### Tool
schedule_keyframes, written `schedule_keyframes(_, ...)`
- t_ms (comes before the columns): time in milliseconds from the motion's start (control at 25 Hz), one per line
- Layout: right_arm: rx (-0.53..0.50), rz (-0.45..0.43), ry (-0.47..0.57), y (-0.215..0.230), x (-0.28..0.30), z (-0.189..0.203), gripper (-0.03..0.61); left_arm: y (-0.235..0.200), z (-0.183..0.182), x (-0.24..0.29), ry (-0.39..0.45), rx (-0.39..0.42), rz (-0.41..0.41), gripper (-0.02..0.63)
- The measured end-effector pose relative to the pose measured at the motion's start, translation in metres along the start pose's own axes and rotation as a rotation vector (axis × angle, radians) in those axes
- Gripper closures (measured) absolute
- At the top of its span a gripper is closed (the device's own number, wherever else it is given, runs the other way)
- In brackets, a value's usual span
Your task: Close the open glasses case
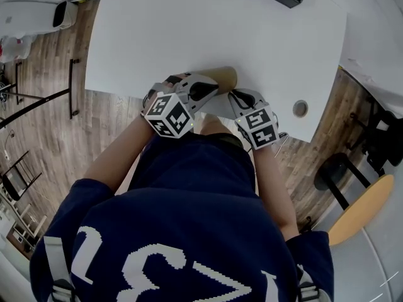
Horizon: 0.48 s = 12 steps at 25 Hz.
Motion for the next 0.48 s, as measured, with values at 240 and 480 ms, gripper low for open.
schedule_keyframes(240,0.068,0.025,0.053,0.002,-0.006,0.004,0.557,0.001,0.0,0.0,0.005,-0.003,0.006,0.601)
schedule_keyframes(480,0.021,0.067,0.029,0.02,-0.005,0.0,0.558,0.001,0.0,0.0,0.007,0.001,0.005,0.601)
Point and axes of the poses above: the fingertips, and each gripper's own axes: x forward along the fingers, y to its right, z out of its underside, the point moved 9 cm from there along -x, backward along the fingers, and after that the axes turned 13 degrees about y, right-handed, at the moved point
